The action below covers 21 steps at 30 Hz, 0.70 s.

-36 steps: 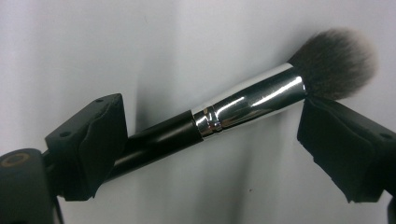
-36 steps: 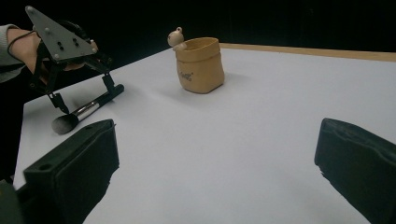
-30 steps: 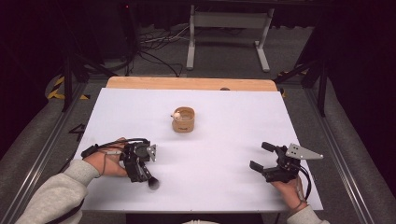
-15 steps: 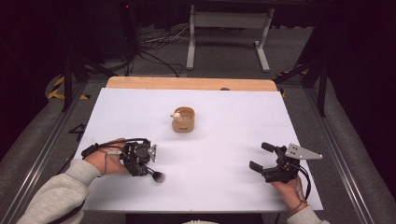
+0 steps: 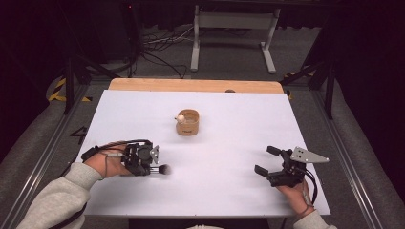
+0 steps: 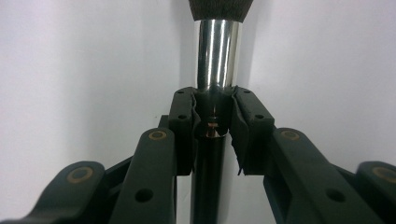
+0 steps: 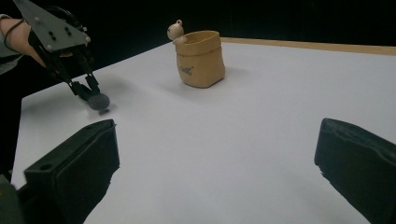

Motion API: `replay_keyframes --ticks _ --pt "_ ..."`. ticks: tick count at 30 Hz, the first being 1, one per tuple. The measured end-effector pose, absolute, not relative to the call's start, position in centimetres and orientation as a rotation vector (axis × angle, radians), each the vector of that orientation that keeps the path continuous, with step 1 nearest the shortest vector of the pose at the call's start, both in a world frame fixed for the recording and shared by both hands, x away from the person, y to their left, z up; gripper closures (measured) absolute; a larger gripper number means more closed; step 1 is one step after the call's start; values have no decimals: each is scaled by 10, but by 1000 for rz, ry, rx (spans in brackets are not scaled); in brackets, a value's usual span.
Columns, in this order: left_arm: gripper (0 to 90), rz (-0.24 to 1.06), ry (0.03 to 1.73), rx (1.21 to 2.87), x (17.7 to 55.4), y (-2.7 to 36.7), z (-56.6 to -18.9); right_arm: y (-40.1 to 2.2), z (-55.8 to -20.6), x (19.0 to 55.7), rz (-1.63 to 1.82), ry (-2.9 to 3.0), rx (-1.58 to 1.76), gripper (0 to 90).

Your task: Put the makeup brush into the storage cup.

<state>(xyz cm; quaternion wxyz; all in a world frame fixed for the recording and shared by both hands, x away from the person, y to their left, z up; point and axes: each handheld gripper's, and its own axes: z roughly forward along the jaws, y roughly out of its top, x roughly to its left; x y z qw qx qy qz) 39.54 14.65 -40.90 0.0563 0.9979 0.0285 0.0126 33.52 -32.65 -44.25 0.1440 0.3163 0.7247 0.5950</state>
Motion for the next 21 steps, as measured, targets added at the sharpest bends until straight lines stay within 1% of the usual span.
replay_keyframes --ticks 5,11,15,21 --pt "717 52 85 2958 394 147 -396 -326 -442 335 1714 2090 909 3" --pt "718 105 116 2841 392 146 -378 -326 -442 335 1717 2092 906 3" --pt "718 124 127 2788 392 147 -374 -326 -442 335 1716 2093 906 3" --pt "719 129 183 2662 394 153 -368 -327 -442 335 1717 2091 908 3"
